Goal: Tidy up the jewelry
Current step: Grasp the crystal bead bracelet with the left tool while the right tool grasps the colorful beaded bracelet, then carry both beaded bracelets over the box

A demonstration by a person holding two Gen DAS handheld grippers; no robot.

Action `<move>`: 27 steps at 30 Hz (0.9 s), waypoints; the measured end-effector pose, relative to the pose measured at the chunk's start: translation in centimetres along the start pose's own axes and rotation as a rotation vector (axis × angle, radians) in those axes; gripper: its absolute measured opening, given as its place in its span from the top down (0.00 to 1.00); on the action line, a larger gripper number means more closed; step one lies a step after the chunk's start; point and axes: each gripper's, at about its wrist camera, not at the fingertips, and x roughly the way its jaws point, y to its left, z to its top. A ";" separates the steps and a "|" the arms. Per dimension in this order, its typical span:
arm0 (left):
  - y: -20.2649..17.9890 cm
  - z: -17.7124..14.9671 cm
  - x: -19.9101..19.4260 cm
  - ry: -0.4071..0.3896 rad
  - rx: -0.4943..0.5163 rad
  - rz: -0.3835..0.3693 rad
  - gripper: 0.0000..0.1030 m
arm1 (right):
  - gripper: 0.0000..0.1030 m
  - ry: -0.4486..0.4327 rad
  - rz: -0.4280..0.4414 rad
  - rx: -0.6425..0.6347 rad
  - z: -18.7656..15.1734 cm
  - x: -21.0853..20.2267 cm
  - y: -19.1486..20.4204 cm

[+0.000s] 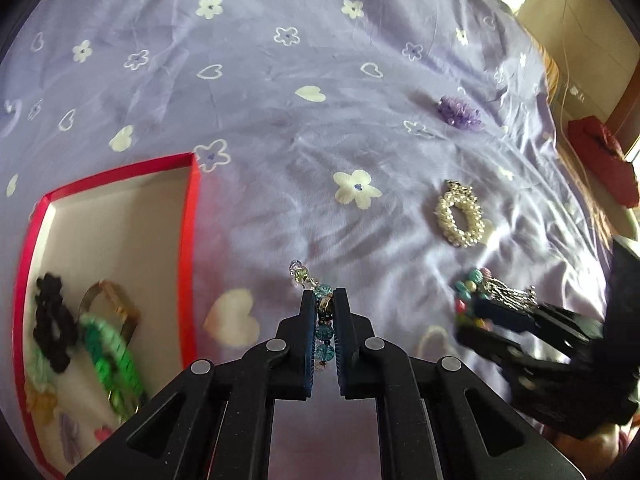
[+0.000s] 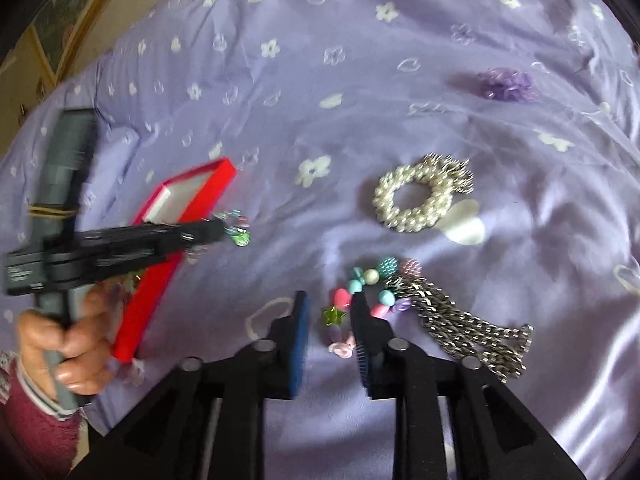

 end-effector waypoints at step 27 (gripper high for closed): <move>6.6 -8.0 -15.2 -0.133 -0.139 0.019 0.93 | 0.88 -0.227 0.268 0.024 2.6 -6.7 6.7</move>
